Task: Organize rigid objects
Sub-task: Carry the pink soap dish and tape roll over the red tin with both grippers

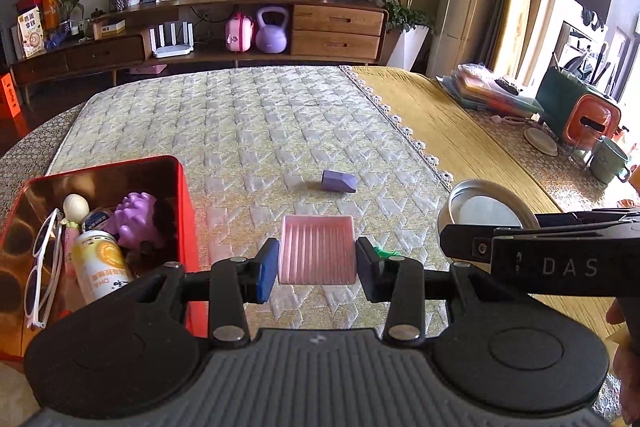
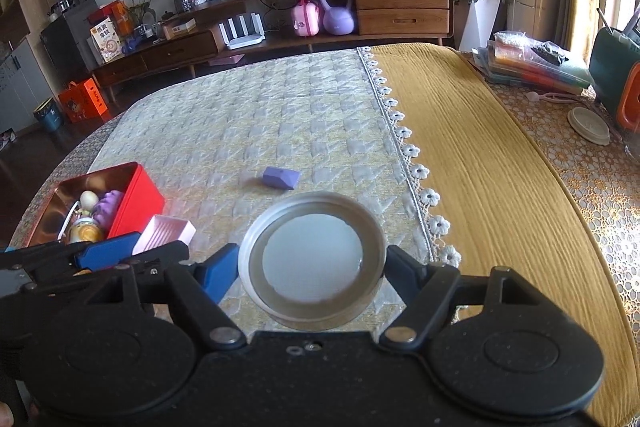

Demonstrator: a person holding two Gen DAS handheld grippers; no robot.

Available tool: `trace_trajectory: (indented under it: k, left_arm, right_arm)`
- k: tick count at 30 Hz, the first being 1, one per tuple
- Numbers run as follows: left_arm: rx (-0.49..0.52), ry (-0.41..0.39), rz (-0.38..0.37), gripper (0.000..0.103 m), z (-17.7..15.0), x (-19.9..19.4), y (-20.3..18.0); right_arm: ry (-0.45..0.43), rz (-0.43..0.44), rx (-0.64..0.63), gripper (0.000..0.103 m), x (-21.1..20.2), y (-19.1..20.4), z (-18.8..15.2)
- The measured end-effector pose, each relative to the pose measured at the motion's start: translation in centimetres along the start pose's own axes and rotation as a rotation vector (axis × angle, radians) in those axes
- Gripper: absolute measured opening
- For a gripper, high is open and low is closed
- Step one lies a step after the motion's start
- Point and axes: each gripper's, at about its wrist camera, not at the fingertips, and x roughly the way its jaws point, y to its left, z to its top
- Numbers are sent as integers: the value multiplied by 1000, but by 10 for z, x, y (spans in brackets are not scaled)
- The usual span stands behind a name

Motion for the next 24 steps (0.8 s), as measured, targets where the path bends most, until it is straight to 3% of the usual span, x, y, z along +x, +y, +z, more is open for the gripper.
trace_trajectory:
  k: [12, 24]
  left_arm:
    - [-53, -10, -10, 40, -3, -45, 38]
    - [-122, -11, 29, 40, -9, -67, 109]
  right_arm:
    - [-10, 55, -92, 78, -31, 51, -8]
    - [11, 120, -205, 78, -24, 118, -12]
